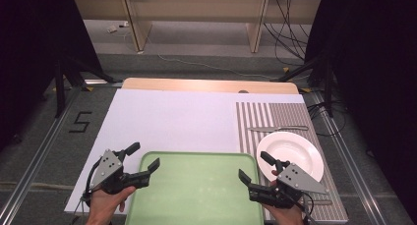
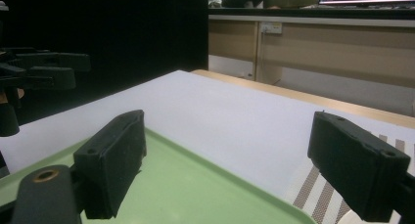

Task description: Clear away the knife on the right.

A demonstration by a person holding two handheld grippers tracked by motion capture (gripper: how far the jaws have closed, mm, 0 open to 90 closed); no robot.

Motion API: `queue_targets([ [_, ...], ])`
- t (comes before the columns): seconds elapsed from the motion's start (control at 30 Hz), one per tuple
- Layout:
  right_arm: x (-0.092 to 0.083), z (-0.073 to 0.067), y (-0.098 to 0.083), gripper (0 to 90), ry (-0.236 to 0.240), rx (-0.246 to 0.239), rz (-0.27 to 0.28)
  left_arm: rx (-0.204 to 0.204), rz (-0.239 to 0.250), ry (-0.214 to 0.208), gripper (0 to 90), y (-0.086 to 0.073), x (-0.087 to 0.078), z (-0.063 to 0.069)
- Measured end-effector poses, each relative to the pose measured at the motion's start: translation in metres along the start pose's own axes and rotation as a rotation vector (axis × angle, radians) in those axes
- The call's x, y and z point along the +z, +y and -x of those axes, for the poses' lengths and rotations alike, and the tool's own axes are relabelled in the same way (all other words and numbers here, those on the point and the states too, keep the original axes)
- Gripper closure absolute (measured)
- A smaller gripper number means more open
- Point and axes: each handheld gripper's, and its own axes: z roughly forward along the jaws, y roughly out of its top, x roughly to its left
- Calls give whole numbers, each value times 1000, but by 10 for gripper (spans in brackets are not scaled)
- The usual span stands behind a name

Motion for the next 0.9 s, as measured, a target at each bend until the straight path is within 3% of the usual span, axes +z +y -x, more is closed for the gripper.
queue_targets([
  [0.43,-1,1,1,140,21,-22,34,4,-2,1,160,0,0,0],
  [0.6,-3,5,4,130,26,-33,9,4,-3,2,160,0,0,0],
  [0.67,-2,7,4,128,22,-38,32,3,-4,2,160,0,0,0],
  [0.8,-4,7,5,124,19,-29,11,1,-4,2,160,-1,0,0],
  [0.87,-3,6,5,124,30,-25,25,-1,-5,4,160,-1,0,-1],
  [0.9,-3,7,6,124,34,-44,19,-3,5,-4,160,-1,1,-1],
])
